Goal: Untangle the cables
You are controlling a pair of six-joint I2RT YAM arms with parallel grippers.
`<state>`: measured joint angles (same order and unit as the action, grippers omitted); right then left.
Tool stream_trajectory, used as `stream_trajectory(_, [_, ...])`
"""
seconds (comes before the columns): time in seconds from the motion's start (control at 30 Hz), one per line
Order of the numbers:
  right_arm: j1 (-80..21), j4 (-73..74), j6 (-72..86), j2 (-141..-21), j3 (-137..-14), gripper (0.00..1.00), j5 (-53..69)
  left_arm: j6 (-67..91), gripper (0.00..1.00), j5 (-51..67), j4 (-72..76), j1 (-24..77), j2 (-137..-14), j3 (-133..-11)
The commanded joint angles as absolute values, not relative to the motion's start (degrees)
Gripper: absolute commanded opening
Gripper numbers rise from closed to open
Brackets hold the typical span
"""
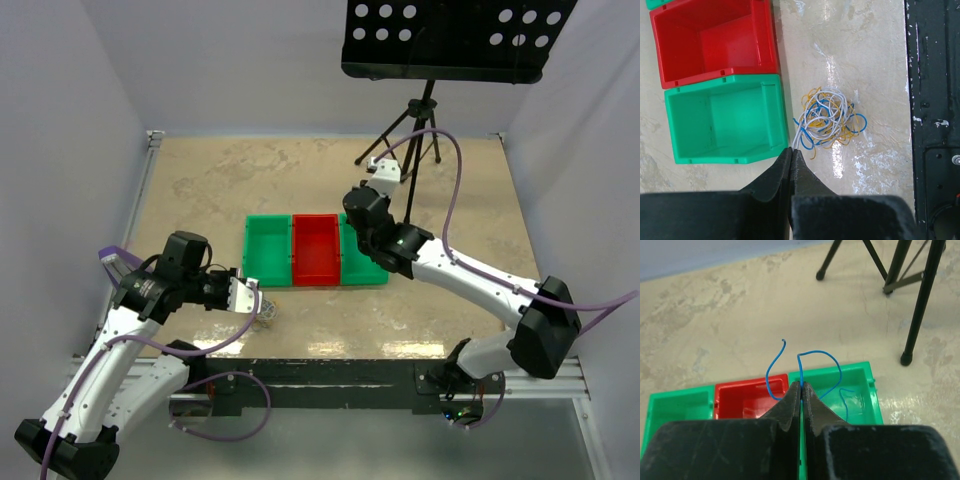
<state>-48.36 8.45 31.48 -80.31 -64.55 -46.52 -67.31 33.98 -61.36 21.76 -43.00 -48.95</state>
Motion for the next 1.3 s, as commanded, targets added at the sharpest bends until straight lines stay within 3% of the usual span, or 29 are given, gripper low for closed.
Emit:
stream_trajectory(0.0, [-48.25, 10.1, 37.44, -79.19, -61.88, 0.0, -45.79, -69.17, 0.0, 34.28, -61.44, 21.45, -42.63, -48.69])
stream_trajectory(0.93, [-46.58, 9.58, 43.59, -94.22, -56.69, 0.0, -39.82, -69.35, 0.0, 34.28, -61.35, 21.45, -43.07, -48.34])
stream_trajectory(0.97, [-46.5, 9.67, 43.33, -93.78, -56.86, 0.03, -39.38, -69.17, 0.0, 34.28, -61.26, 21.45, -43.15, -48.25])
stream_trajectory(1.03, [-46.58, 9.32, 42.63, -91.77, -56.87, 0.23, -38.76, -68.99, 0.0, 34.19, -61.26, 21.45, -43.5, -48.34])
stream_trajectory(1.07, [-46.58, 9.23, 42.19, -90.28, -56.78, 0.39, -38.67, -68.99, 0.0, 34.19, -61.26, 21.45, -43.68, -48.34])
stream_trajectory(1.13, [-46.58, 9.05, 41.31, -87.12, -56.52, 0.55, -38.5, -69.08, 0.0, 34.28, -61.35, 21.45, -43.68, -48.43])
stream_trajectory(1.27, [-46.76, 9.93, 40.61, -83.86, -55.64, 0.68, -37.01, -69.0, 0.0, 34.8, -60.73, 21.45, -43.33, -48.43])
